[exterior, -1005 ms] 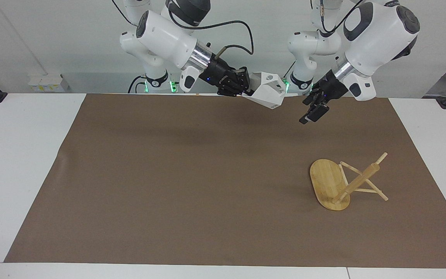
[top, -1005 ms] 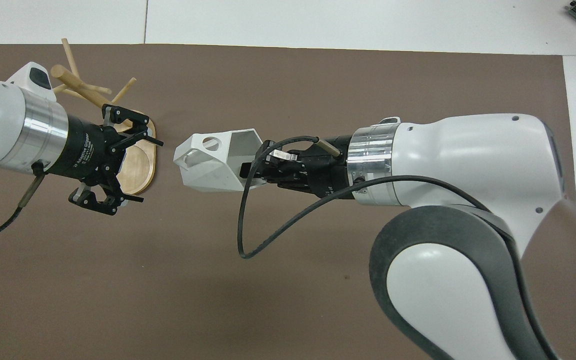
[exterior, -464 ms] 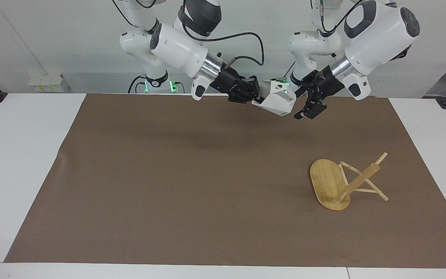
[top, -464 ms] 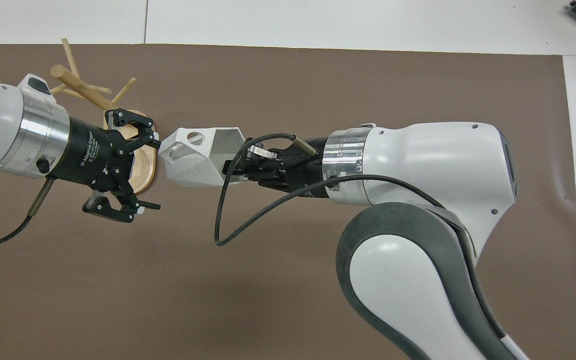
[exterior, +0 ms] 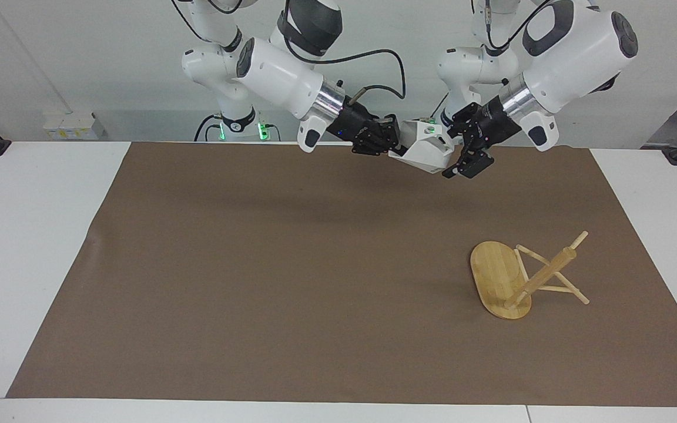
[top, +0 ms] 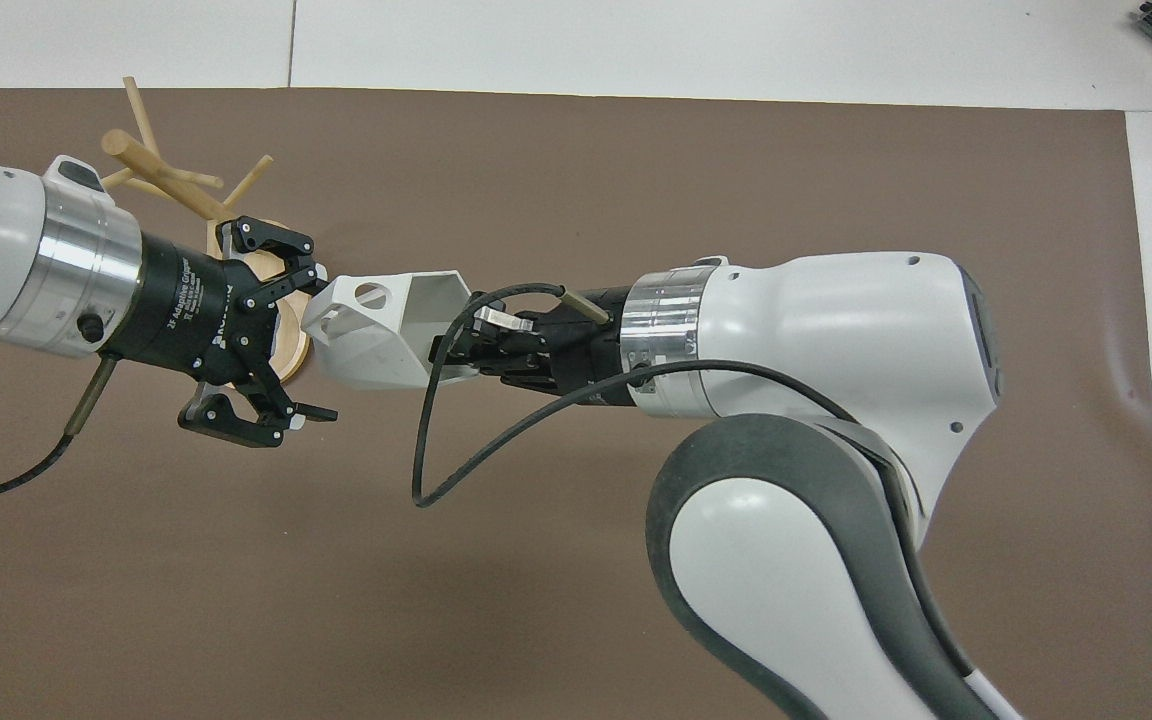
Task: Hang cup on rack
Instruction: 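Carry the cup toward the left gripper while the left gripper reaches it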
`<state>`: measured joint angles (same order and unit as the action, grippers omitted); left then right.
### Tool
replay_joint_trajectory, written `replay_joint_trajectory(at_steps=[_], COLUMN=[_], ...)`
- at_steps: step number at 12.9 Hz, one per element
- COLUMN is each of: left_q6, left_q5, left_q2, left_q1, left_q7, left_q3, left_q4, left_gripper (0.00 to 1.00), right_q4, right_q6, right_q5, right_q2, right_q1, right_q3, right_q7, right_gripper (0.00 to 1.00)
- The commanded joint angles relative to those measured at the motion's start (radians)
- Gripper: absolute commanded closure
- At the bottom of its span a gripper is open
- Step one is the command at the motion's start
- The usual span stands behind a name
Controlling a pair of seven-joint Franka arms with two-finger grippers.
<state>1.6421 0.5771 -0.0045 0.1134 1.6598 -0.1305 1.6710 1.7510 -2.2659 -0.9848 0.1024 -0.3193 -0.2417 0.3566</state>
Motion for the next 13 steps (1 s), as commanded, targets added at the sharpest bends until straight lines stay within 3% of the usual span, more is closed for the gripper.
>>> replay_joint_trajectory(at_steps=[1, 11, 12, 13], left_q6=[-0.019, 0.031, 0.033, 0.035], left_q5=[0.026, 0.058, 0.058, 0.058], left_q2=[-0.035, -0.052, -0.052, -0.052], left_q1=[0.006, 0.022, 0.022, 0.022], left_q7=[0.032, 0.104, 0.104, 0.104], left_q3=[0.002, 0.0, 0.0, 0.0], left_q4=[0.036, 0.075, 0.075, 0.075], left_gripper=[0.0, 0.0, 0.14, 0.36], right_q4=[-0.011, -0.013, -0.013, -0.013], right_q6=[-0.006, -0.004, -0.003, -0.003], right_q5=[-0.009, -0.011, -0.011, -0.011], right_q2=[0.008, 0.008, 0.008, 0.008], right_q1=[0.0, 0.002, 0.003, 0.003], right_q3=[0.001, 0.001, 0.001, 0.001], right_q7=[-0.028, -0.027, -0.027, -0.027], right_gripper=[1.0, 1.0, 1.0, 1.0])
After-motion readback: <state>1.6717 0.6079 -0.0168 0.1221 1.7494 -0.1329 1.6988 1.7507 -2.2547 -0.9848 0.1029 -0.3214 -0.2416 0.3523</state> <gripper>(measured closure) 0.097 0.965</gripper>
